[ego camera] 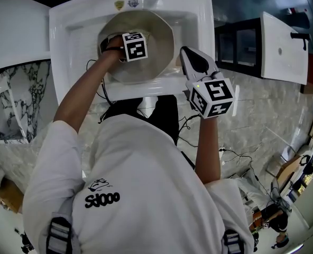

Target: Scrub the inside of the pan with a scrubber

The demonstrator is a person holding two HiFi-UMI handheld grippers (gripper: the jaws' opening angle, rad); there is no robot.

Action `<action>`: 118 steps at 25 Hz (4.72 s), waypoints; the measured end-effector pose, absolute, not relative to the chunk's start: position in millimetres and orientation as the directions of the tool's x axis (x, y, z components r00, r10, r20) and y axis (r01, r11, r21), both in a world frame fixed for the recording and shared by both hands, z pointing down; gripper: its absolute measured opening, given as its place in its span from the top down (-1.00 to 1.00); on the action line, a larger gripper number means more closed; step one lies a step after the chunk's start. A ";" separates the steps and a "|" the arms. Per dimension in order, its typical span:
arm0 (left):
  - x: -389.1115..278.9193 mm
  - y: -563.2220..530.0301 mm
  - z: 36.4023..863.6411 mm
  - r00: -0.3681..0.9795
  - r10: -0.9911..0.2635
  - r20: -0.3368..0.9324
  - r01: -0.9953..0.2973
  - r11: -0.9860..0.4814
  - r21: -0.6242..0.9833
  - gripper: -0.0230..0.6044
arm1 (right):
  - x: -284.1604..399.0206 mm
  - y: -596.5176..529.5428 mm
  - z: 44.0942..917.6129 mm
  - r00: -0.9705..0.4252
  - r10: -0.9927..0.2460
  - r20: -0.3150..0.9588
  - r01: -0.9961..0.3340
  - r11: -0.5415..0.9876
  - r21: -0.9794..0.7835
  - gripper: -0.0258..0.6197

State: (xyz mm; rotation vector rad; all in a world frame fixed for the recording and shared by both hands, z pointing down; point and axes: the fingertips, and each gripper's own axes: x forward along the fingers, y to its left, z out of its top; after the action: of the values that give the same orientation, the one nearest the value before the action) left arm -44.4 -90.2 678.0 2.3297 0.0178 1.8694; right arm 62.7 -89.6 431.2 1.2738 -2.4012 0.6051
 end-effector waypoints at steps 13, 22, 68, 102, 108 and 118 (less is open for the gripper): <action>-37.1 -21.9 672.2 0.245 0.419 0.874 -0.012 -0.900 0.435 0.72 | 63.6 -85.6 424.7 -0.527 -0.703 0.477 -0.844 0.498 -0.198 0.89; -44.6 9.2 671.1 0.200 0.602 0.773 0.003 -0.789 0.614 0.72 | 67.1 -85.5 417.9 -0.516 -0.716 0.470 -0.851 0.492 -0.186 0.89; -93.4 -20.8 688.4 -0.041 0.488 0.872 -0.045 -0.873 0.486 0.71 | 77.1 -97.7 411.8 -0.539 -0.698 0.472 -0.833 0.525 -0.175 0.89; -113.6 -175.2 664.3 -0.058 -0.222 0.973 -0.151 -0.962 -0.228 0.71 | 62.8 -101.2 409.2 -0.582 -0.673 0.458 -0.806 0.554 -0.209 0.89; -131.7 -148.8 673.6 -0.163 -0.079 0.984 -0.190 -0.976 -0.110 0.71 | 71.5 -101.8 415.5 -0.610 -0.645 0.459 -0.787 0.559 -0.261 0.89; -163.7 -84.7 670.6 -0.237 0.236 0.942 -0.348 -0.926 0.145 0.72 | 65.7 -121.9 417.2 -0.692 -0.579 0.431 -0.715 0.631 -0.299 0.89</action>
State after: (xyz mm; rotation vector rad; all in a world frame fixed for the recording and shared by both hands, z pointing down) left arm -163.7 -84.7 670.6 1.6584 -0.1335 2.2111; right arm 65.7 -121.9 417.2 1.0447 -2.5611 0.6576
